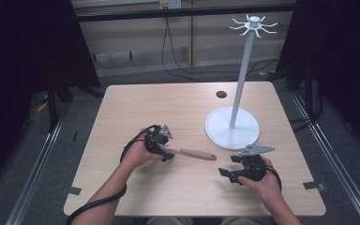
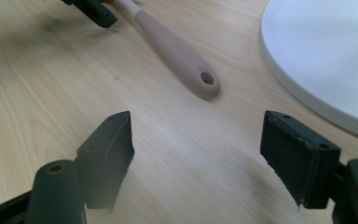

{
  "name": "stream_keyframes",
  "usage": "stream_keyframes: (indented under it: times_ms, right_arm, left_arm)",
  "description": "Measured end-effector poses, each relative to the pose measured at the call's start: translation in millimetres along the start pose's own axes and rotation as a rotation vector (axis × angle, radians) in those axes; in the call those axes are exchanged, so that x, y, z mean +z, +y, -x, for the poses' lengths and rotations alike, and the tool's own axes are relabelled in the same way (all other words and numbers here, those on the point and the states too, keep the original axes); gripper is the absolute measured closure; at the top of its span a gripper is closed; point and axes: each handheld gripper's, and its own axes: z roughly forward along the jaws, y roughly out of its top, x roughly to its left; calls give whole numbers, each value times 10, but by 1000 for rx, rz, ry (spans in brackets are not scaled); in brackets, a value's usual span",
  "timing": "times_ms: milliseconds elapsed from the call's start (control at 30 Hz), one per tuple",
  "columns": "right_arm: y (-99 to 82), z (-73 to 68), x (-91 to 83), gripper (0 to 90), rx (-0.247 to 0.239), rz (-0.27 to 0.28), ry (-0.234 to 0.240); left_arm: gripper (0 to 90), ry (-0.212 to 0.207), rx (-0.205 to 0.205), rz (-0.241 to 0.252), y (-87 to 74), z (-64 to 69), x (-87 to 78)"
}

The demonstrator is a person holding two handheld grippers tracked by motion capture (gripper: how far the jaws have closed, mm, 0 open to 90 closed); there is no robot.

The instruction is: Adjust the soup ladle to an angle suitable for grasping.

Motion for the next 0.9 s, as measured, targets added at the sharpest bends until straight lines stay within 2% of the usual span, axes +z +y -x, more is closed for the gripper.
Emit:
stream_keyframes:
  times_ms: [67,133,233,333,367,433,467,500,533,700,733,833,900]
  right_arm:
    - [0,-2,0,251,1,0,1]
    - [-1,-6,3,249,-2,-6,-3]
    - [-4,-3,13,245,-1,-12,-8]
    - [-10,4,17,244,4,-14,-12]
    - [-10,8,15,243,4,-14,-11]
    - [-10,14,8,243,6,-12,-12]
    - [-10,19,5,244,6,-10,-13]
    - [-9,25,4,243,6,-8,-13]
    - [-10,30,3,243,8,-7,-12]
    - [-17,34,3,243,21,-8,-10]
    - [-15,29,1,242,27,-5,-11]
    - [-12,34,0,239,29,2,-9]
    - [-10,32,2,235,30,2,-10]
  left_arm:
    - [362,-12,-10,4,-4,-9,10]
    - [385,-12,3,-6,-1,-7,-6]
    - [542,12,30,-36,13,-2,-47]
    - [591,-15,38,-72,24,14,-58]
    - [610,-41,47,-85,18,29,-69]
    - [670,-82,50,-76,-4,53,-78]
    - [705,-113,65,-83,-16,42,-87]
    - [735,-111,38,-82,-36,62,-98]
    - [754,-115,36,-74,-54,78,-104]
    - [780,-146,22,-100,-84,123,-139]
    - [781,-147,48,-111,-88,122,-153]
    - [782,-166,12,-90,-146,129,-177]
    - [782,-161,1,-63,-185,120,-208]
